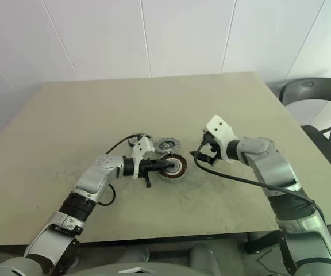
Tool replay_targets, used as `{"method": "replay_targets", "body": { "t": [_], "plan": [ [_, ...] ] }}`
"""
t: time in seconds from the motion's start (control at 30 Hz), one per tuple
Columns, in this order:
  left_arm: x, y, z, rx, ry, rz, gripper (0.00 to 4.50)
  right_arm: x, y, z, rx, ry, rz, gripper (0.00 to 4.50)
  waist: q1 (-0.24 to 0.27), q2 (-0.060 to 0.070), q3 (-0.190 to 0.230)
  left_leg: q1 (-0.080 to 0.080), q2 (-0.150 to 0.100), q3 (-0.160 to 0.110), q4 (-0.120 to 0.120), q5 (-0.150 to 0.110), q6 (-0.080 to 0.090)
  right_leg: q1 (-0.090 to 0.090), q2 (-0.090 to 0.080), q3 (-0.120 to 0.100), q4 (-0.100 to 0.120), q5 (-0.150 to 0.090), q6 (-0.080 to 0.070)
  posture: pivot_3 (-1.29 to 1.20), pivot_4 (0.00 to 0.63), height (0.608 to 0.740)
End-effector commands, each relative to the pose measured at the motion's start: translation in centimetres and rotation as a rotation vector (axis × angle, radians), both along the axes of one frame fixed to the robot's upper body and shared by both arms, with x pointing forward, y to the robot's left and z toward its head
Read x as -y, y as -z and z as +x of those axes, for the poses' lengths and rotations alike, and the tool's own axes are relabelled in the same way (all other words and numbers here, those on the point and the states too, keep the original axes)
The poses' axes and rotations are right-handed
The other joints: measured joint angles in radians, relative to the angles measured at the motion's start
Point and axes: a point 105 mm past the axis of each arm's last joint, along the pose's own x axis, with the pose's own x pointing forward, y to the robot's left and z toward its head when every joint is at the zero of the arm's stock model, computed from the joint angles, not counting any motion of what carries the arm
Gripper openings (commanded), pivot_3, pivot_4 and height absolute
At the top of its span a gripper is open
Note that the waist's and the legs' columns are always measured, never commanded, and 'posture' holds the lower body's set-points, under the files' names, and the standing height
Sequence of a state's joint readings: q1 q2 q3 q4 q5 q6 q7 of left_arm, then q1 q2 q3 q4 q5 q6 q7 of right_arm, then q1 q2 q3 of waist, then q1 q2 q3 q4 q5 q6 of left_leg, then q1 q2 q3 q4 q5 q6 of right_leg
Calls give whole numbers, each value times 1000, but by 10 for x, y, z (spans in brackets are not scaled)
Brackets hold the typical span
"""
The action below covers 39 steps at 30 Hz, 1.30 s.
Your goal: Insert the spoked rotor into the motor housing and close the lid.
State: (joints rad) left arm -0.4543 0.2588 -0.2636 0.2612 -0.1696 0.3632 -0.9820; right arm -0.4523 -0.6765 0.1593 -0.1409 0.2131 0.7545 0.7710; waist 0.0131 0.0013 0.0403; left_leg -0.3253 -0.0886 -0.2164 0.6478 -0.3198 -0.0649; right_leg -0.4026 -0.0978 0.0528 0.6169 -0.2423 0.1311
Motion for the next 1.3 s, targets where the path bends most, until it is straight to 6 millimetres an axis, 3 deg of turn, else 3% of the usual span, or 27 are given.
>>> {"method": "replay_targets", "body": {
  "t": [0.03,0.23,0.33,0.53,0.67,0.87,1.3],
  "plan": [
    [3,-3,-2,19,20,8,18,-4,-15,4,63,-9,13,4500,0,0,0,1,0,0,0,0,0,1,0,0,0,0,0,0,0,740],
    [10,-16,6,91,-21,-64,18,-4,-16,5,66,-7,14,4500,0,0,0,2,0,0,0,0,0,2,0,0,0,0,0,0,0,740],
    [18,-23,-4,30,36,-148,18,-5,-15,5,66,-5,14,4500,0,0,0,1,0,0,0,0,0,2,0,0,0,0,0,0,0,740],
    [17,-10,-14,-104,74,-110,18,-5,-14,4,68,0,12,4500,-1,0,0,2,0,0,0,0,0,1,0,0,0,0,0,0,0,740],
    [10,2,-4,-83,3,-25,18,-4,-15,4,71,3,12,4500,0,0,0,2,0,0,0,0,0,2,0,0,0,0,0,0,0,740],
    [4,1,16,-6,-108,2,18,-6,-14,5,72,2,15,4500,3,0,0,4,0,0,2,0,0,6,0,0,0,0,0,0,0,740],
    [13,0,7,-37,-49,-32,18,-6,-12,4,70,9,16,4500,0,0,0,4,0,0,1,0,0,5,0,0,-2,2,0,0,0,740]
  ]
}}
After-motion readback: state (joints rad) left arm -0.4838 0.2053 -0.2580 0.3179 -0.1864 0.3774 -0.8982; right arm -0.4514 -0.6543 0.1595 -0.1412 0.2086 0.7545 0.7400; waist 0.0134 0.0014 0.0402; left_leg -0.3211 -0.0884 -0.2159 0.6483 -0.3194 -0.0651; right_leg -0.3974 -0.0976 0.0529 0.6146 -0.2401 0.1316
